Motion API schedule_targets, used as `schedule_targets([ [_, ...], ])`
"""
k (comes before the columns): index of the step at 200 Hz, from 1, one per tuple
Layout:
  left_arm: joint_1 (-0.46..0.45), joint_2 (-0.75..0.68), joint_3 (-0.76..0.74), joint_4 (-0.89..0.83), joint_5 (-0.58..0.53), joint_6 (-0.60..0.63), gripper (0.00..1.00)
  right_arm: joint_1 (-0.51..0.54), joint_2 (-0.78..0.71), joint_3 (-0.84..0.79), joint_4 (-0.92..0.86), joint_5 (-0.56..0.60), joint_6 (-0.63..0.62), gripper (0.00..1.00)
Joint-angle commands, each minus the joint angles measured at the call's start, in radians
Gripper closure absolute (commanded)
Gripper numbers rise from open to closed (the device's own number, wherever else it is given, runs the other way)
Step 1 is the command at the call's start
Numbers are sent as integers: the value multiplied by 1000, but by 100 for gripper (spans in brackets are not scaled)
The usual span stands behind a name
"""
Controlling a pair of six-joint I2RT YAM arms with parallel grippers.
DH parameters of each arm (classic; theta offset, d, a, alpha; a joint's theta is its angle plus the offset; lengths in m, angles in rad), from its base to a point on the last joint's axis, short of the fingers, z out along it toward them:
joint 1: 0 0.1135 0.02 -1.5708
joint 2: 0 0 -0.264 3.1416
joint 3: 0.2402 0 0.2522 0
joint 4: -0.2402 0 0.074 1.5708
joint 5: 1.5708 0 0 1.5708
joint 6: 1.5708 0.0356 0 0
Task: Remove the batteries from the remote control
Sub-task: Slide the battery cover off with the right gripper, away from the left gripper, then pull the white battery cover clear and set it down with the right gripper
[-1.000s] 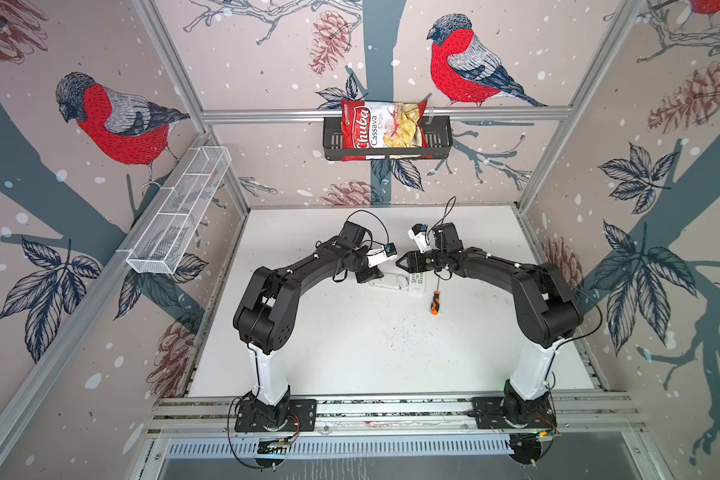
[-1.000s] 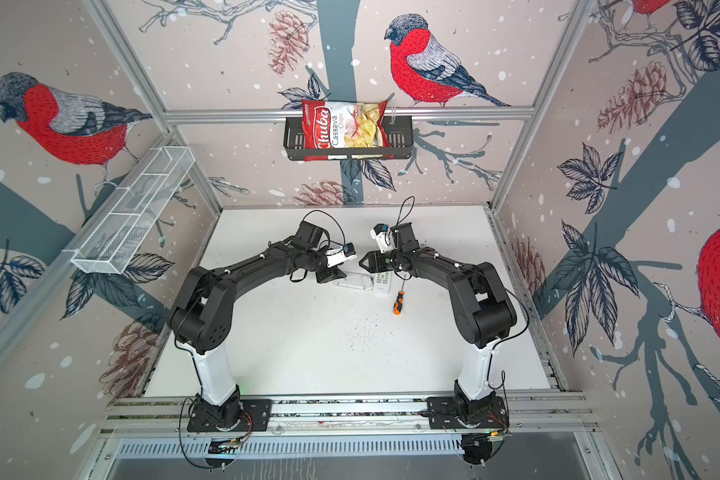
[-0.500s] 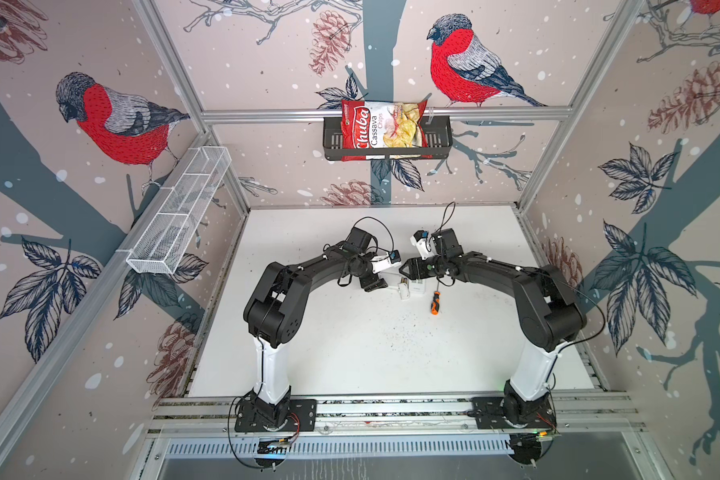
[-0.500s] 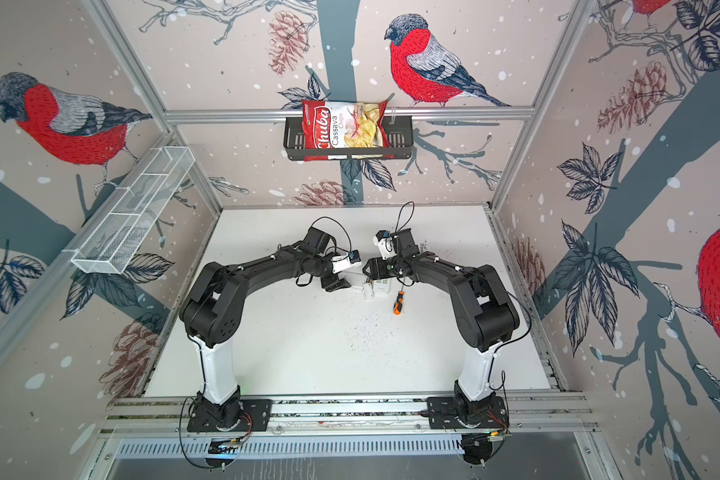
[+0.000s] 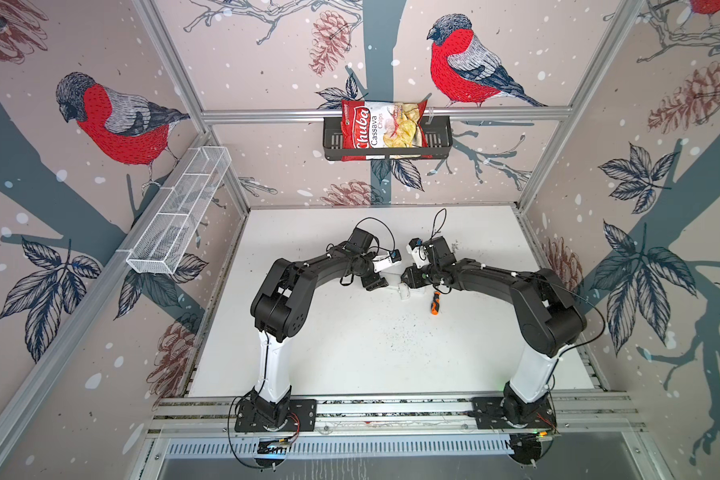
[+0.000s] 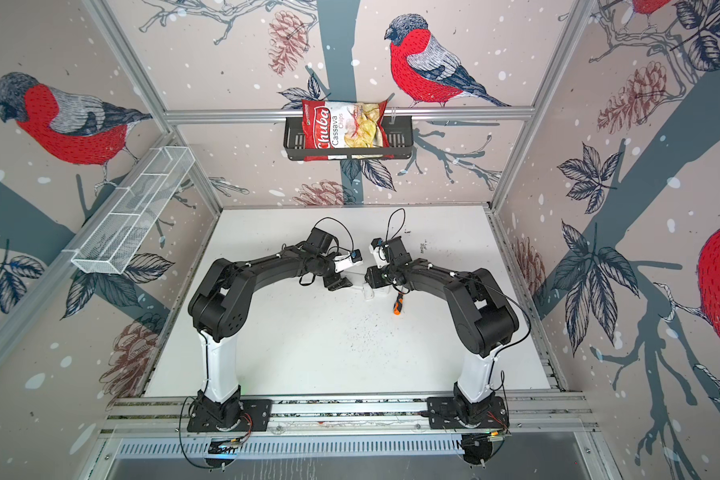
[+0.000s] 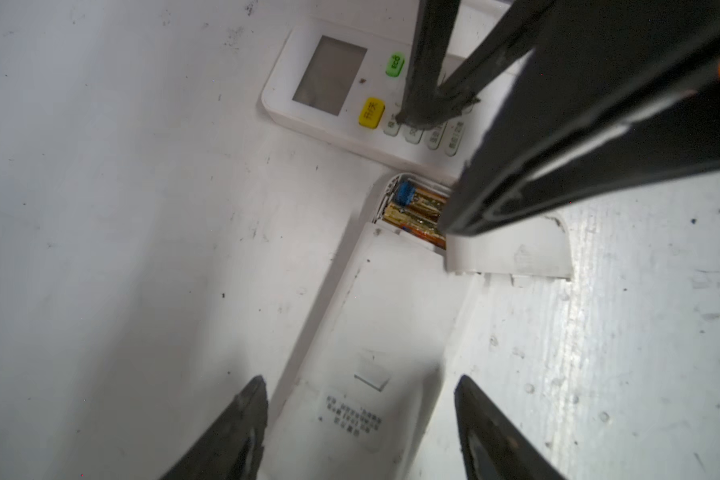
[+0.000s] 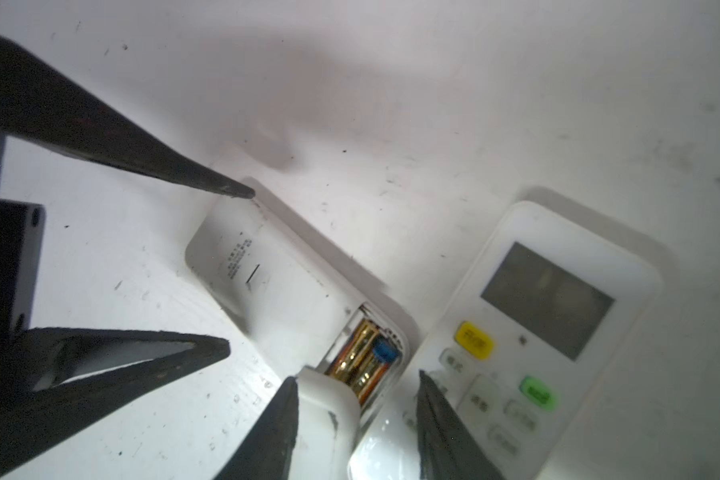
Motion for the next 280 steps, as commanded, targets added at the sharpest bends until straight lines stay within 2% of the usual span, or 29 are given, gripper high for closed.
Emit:
schedule_targets([
  [1, 19, -30, -20, 52, 6, -39, 29, 15, -1, -2, 7, 19, -15, 53],
  [88, 73, -137, -114, 151, 20, -119, 28, 49, 49, 12, -15, -45, -36, 51],
  [180, 80, -154, -146, 185, 27, -139, 28, 77, -27, -49, -14, -64, -41, 58],
  [226, 82, -154, -159, 193, 30, -148, 29, 86, -50, -89, -6, -139, -47, 59],
  [247, 82, -158, -165, 199, 33, -152, 29, 86, -58, -105, 0, -173, -47, 58],
  [265, 83, -168, -179, 214, 34, -160, 28, 81, -72, -118, 13, -144, -29, 57],
  [280, 83, -180, -194, 229, 35, -165, 29, 80, -84, -123, 14, -117, -18, 52],
])
